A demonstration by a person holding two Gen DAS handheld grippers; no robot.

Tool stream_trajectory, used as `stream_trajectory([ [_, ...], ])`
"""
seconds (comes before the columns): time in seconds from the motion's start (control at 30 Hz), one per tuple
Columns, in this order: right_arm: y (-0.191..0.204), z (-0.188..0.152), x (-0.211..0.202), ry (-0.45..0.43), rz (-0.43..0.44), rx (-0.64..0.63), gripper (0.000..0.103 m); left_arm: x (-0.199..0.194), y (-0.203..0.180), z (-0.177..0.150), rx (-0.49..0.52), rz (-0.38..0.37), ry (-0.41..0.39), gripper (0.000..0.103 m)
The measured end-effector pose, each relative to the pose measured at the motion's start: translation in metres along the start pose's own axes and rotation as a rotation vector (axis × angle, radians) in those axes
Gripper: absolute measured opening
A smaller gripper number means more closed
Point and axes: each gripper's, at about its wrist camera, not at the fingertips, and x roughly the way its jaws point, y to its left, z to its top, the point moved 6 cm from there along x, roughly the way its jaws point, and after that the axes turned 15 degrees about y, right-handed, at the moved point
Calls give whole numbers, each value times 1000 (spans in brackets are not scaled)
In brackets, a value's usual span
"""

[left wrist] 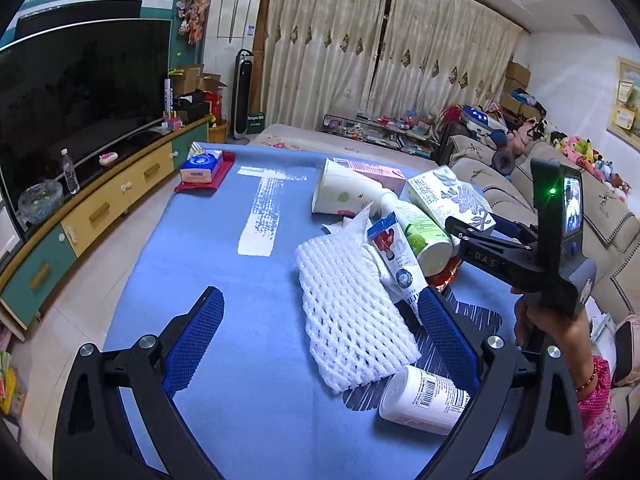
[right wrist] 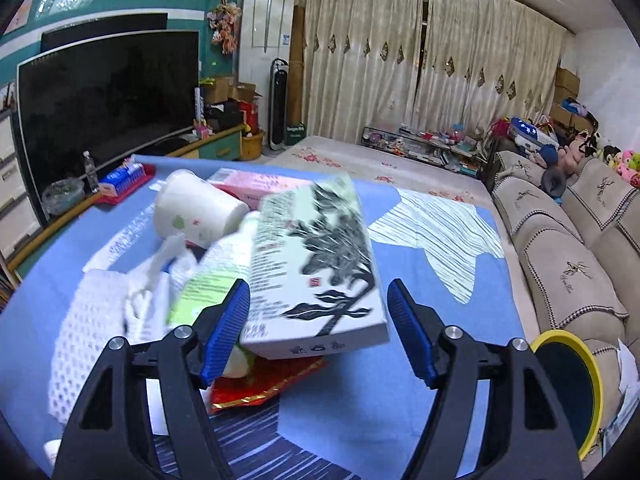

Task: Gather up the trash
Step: 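Move the right gripper to the table and grasp the white tea carton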

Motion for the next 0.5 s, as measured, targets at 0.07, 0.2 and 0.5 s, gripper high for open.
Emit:
stream_trajectory([
  [0.07,1,-1,3,-8,7,-7,68,4,-1,-1,3,-4,6,96],
  [0.2,3,-5,-4,-50,-14,-52,69,13,0,0,-4,-11,22,96],
  [0.5,9,-27,-7,-95,-78,-195,77,21,1,-2,-12,-24,32,96],
])
